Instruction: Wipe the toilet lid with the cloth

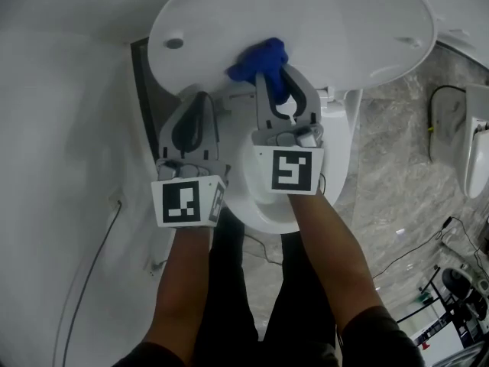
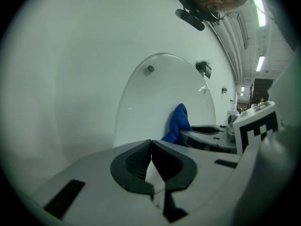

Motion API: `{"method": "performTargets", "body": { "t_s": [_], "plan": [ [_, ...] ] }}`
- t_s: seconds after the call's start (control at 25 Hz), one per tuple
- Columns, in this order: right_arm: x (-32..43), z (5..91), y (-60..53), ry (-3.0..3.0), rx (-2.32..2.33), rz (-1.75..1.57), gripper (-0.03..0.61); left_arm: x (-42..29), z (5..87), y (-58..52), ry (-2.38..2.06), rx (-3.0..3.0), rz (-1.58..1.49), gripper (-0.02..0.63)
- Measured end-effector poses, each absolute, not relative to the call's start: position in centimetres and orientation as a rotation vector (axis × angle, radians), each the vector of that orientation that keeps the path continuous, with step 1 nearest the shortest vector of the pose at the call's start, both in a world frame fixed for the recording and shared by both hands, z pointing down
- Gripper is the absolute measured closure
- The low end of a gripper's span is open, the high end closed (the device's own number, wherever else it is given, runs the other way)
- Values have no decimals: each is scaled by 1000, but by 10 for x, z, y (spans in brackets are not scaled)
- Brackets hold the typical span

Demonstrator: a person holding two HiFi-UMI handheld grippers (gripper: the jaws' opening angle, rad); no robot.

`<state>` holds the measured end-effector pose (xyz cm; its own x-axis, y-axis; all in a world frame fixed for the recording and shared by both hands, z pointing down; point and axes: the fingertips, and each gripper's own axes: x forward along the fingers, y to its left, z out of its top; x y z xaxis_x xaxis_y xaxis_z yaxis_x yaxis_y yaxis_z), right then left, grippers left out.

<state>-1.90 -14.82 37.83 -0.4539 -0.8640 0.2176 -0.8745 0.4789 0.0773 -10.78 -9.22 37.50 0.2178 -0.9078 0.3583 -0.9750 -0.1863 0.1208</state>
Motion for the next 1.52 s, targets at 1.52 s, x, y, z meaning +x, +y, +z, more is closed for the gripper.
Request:
{"method": "performTargets", "body": {
  "t_s": [1.52],
  "plan": [
    [-58, 411, -81, -2646, 1250, 248, 511, -129, 385, -64, -1841, 2087, 301, 601]
  ]
}}
